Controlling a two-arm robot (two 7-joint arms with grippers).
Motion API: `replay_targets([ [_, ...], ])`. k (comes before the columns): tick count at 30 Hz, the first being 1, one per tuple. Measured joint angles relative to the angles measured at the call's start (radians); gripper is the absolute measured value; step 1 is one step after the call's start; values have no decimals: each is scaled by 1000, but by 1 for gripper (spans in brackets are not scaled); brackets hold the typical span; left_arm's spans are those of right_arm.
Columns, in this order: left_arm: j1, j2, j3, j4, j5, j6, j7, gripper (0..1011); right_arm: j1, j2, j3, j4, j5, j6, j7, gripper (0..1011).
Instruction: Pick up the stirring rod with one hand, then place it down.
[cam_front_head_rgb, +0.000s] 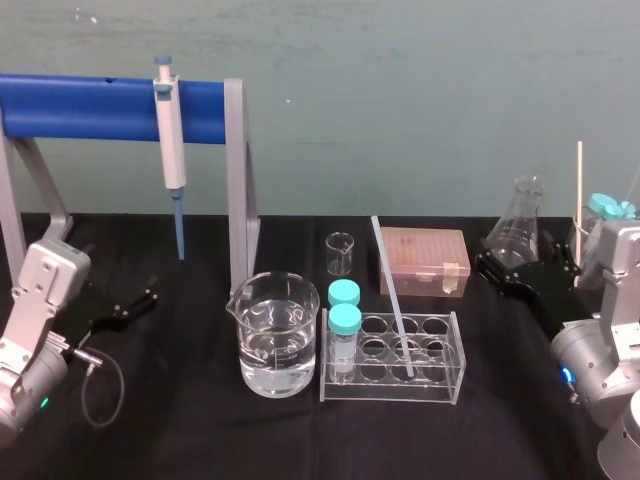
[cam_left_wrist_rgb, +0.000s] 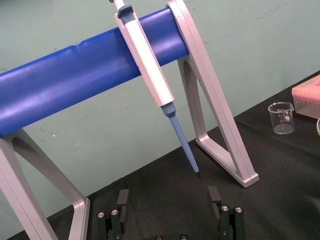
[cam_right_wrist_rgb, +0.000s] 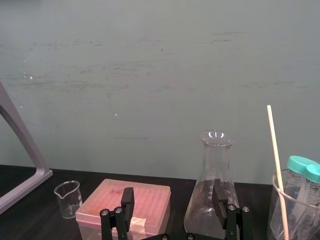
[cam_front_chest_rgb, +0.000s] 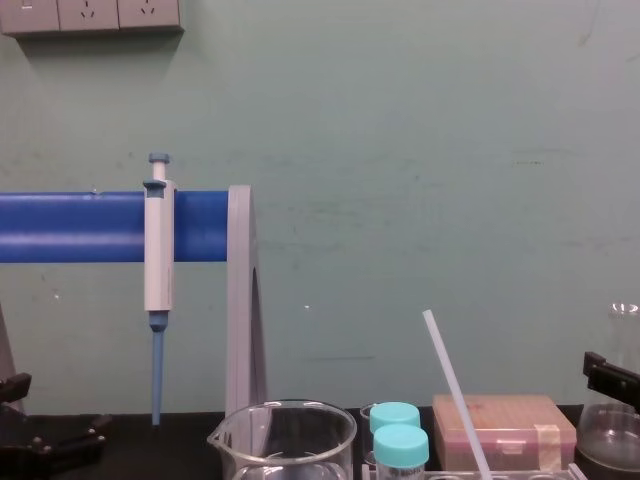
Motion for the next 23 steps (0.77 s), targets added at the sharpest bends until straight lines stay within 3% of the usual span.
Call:
replay_targets([
  [23,0,0,0,0,0,0,0,1000,-1,1,0,-4,1,-4,-1,1000],
])
